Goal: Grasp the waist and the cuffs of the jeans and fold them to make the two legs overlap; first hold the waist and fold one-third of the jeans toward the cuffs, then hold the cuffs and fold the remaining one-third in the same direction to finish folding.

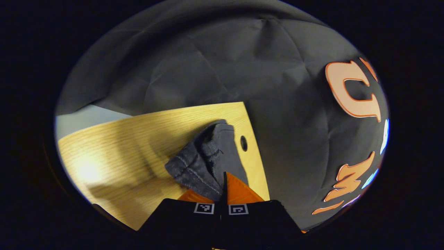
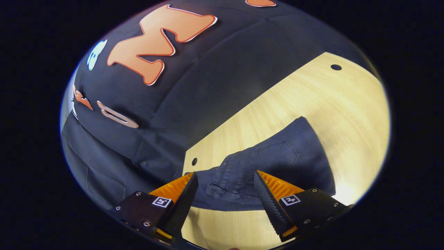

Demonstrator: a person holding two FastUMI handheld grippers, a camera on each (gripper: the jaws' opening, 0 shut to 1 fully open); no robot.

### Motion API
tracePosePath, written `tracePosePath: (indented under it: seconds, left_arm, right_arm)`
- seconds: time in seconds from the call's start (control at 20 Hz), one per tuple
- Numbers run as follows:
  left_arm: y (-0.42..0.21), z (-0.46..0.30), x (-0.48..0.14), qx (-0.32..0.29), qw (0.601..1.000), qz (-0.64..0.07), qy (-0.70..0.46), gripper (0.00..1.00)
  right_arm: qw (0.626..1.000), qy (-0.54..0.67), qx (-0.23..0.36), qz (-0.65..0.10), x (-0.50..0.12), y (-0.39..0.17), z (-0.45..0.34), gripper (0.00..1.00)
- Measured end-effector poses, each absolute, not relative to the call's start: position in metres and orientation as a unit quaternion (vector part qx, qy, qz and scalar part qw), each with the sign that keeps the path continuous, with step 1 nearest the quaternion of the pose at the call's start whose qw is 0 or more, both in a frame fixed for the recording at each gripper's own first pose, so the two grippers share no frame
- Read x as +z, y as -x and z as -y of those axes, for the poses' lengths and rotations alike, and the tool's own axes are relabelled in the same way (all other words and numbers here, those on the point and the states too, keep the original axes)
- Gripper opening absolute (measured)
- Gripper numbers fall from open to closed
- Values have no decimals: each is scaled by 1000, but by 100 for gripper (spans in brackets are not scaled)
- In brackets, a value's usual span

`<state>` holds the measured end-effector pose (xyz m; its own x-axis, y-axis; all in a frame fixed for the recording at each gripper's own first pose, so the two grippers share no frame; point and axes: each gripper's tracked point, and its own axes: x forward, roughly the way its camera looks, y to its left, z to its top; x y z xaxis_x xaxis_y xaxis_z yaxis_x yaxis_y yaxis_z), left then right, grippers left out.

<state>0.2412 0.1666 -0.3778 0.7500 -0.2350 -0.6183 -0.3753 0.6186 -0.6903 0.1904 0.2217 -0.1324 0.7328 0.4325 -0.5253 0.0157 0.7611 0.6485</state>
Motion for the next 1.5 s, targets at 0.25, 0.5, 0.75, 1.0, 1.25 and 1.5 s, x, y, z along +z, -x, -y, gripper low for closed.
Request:
tracePosePath:
  seconds: [0.25, 0.5, 0.75, 1.0, 1.25, 1.5]
  left_arm:
    - [-237, -122, -289, -32, 869, -319, 376, 1]
    - [-228, -11, -212, -113, 890, -300, 323, 1]
    - [-191, 108, -190, -186, 891, -319, 263, 1]
    - [-146, 227, -238, -223, 877, -365, 218, 1]
    - [-103, 290, -334, -198, 888, -401, 111, 1]
    - [-81, 295, -419, -139, 891, -431, -31, 1]
  right_arm:
    - [891, -294, 96, -333, -129, -185, -185, 98]
    - [896, -286, 78, -329, -122, -169, -136, 98]
    - [897, -306, 59, -314, -111, -157, -71, 98]
    - [887, -328, 48, -321, -122, -146, -7, 98]
    - [882, -329, 33, -336, -153, -132, 42, 98]
    - [880, -319, 22, -351, -170, -121, 69, 98]
